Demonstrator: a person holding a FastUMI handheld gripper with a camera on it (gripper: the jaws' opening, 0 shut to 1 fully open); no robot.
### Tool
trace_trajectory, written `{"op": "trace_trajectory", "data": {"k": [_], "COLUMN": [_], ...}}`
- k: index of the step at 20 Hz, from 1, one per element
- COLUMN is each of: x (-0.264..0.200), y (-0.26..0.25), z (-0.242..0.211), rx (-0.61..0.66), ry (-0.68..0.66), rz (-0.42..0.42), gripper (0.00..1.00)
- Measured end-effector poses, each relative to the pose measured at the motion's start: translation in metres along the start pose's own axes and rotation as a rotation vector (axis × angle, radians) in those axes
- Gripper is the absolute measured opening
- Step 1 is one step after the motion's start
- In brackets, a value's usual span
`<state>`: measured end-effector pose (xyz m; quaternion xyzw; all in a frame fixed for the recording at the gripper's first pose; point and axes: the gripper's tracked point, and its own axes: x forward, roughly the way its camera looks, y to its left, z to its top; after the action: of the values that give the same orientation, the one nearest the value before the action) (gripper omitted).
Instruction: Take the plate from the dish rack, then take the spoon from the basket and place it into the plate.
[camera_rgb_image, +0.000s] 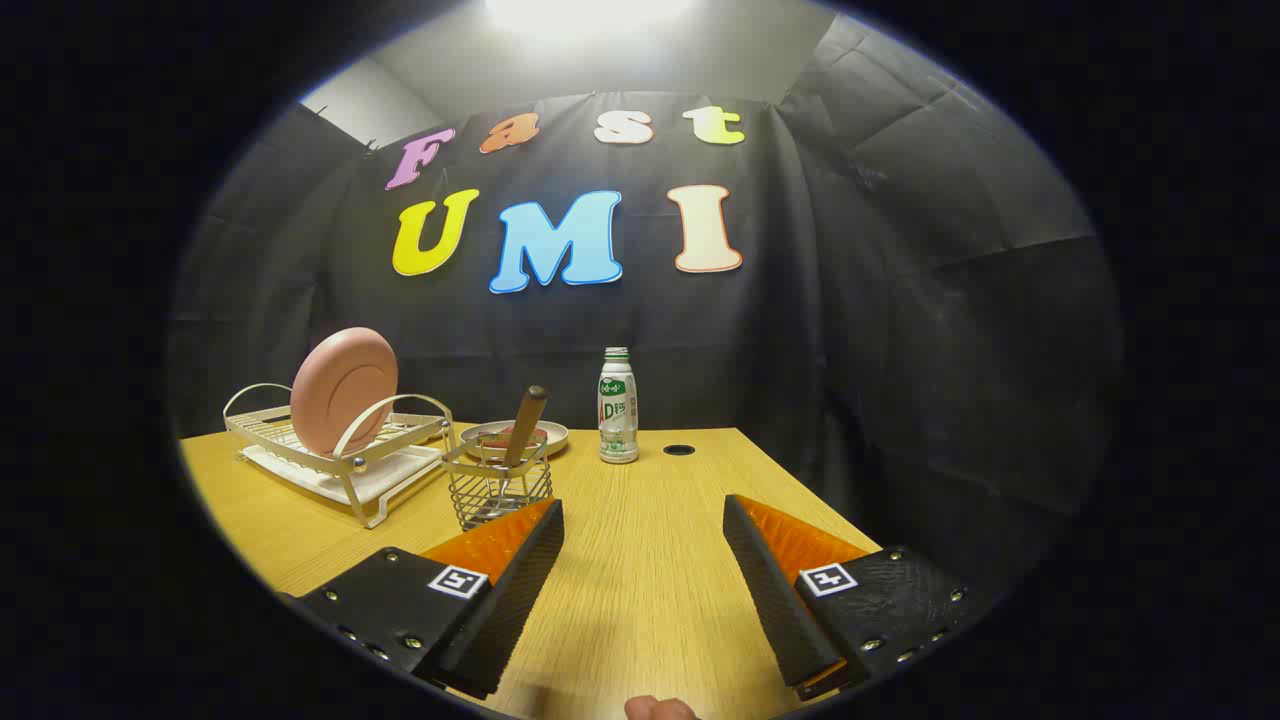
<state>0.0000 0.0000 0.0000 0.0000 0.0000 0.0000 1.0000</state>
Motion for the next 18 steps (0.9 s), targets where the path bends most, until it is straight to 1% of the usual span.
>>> {"op": "trace_trajectory", "data": {"k": [4,8,11,14,18], "x": [0.040,0.067,0.067,0.051,0.022], "y": [-0.006,-0.022,-0.033,-0.043,-0.025], "z": [0.004,0.012,0.042,0.084,0.139], "rx": [0.047,0.079,0.038,0.014,-0.036], "ry": [0.017,0.025,-0.008,-0.021,0.001], "rz": [-0.018,-0.061,-0.096,-0.132,-0.135], "gripper": [0.98,0.98,0.98,0.98,0.98]}}
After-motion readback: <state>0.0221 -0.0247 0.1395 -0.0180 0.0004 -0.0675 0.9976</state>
